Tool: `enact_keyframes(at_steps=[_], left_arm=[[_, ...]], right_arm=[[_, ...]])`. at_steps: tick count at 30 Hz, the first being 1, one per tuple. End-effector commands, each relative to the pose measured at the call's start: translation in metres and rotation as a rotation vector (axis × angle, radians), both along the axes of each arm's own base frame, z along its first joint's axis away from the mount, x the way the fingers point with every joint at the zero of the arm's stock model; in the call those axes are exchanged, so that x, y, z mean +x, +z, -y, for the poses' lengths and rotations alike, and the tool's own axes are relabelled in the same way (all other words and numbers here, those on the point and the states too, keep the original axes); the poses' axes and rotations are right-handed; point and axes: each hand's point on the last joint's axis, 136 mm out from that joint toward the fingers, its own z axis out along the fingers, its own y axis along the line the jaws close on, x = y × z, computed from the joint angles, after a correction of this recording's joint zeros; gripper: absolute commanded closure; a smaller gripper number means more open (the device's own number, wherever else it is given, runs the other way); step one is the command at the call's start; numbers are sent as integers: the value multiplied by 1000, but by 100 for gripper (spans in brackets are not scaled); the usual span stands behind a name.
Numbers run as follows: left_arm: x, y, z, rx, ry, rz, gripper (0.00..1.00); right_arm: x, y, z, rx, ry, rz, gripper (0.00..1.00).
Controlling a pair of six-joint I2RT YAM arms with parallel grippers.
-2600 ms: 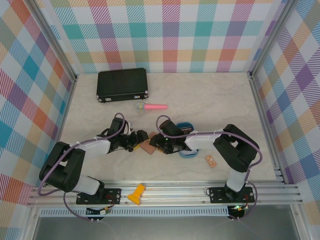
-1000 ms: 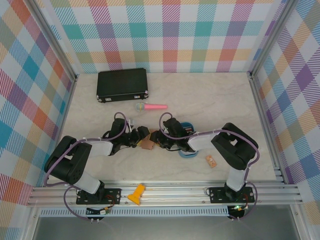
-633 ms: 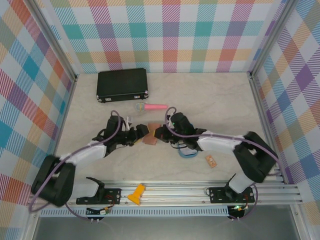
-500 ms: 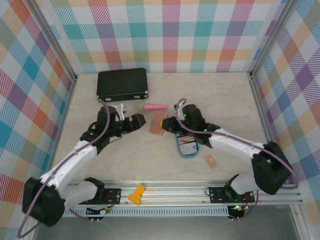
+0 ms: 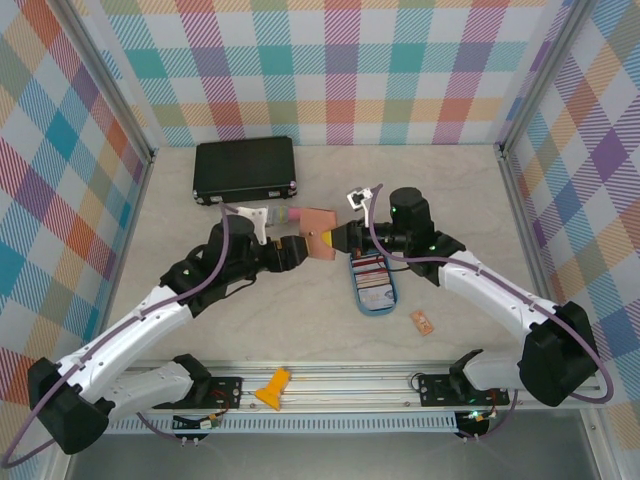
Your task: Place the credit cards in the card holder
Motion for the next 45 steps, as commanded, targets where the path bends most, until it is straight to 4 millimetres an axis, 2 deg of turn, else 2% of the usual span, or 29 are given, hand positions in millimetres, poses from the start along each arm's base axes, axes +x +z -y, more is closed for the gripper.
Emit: enact_keyframes(at_steps=[1,6,8,15,20,23,30,36,45], left_arm=[[5,21,9,-61,12,47,25],[7,40,12,-164,29,87,19],[8,42,10,-169,45,94,17],[11,33,19,-165,21,60,18],[10,24,10,-122,56,37,22],[9,16,5,-72,61,22,22],[5,-12,13,52,3,-104,23],[9,-20,-7,147,84,-119,26],[9,-29,-17,193,121,-151,29]], right_arm=[[-8,25,-5,52,71,65,100],[-10,25,-10,43,85,61,100],[-12,24,-12,43,94,57,100],[-19,26,-19,32,125,60,100],[-18,32,-17,41,98,73,100],[-16,39,-16,53,83,88,100],[-10,47,-19,47,57,121,100],[-16,51,-21,39,77,136,100],[-18,47,-20,31,78,118,100]])
